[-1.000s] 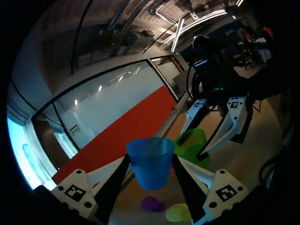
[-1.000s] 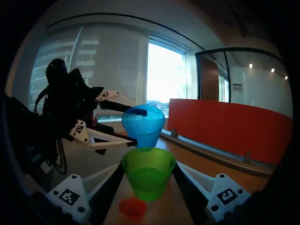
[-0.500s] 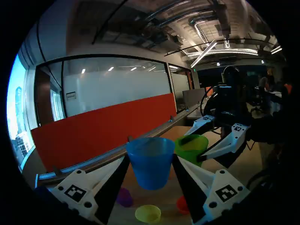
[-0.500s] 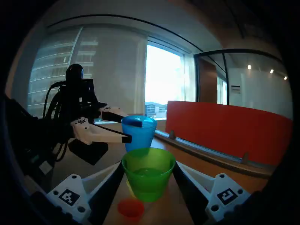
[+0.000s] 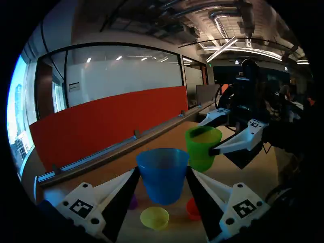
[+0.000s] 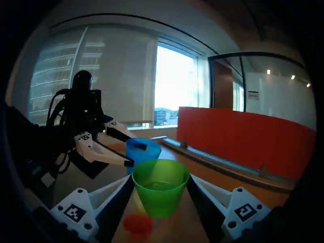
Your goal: Pour water
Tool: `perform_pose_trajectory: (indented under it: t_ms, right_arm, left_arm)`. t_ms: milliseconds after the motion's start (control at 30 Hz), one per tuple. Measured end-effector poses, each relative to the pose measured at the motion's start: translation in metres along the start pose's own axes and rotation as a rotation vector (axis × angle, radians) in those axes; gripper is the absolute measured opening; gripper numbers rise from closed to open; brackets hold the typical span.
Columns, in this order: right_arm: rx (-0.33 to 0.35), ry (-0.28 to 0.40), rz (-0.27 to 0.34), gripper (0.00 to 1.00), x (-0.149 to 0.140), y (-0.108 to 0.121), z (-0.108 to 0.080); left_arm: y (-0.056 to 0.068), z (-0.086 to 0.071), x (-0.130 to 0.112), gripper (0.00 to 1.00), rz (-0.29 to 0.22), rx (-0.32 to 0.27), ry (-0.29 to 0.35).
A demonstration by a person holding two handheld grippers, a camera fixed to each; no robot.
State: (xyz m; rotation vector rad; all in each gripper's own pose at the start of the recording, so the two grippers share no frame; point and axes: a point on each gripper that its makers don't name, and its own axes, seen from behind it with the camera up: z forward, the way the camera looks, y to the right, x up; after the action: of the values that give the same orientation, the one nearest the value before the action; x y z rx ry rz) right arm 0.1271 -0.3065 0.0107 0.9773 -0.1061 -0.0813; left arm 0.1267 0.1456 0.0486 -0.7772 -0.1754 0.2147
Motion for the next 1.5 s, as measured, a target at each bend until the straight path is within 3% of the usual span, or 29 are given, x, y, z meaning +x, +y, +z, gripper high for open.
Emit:
perform_pose_trajectory:
  t_ms: [500, 900, 1200, 1500]
  right_arm:
    - [-0.022, -0.091, 0.006, 0.91, -0.024, 0.016, 0.001]
    - [-0.024, -0.127, 0.013, 0.91, -0.035, 0.022, 0.001]
    - [-0.023, -0.170, 0.035, 0.91, -0.054, 0.027, 0.003]
    - [-0.022, -0.206, 0.047, 0.91, -0.073, 0.032, 0.004]
  left_arm:
    - [0.007, -0.006, -0.060, 0.83, 0.012, -0.025, -0.188]
    - [0.023, -0.010, -0.094, 0.83, 0.000, -0.073, -0.267]
    - [0.038, -0.014, -0.119, 0.84, 0.025, -0.121, -0.337]
    - [0.045, -0.015, -0.139, 0.84, 0.051, -0.147, -0.392]
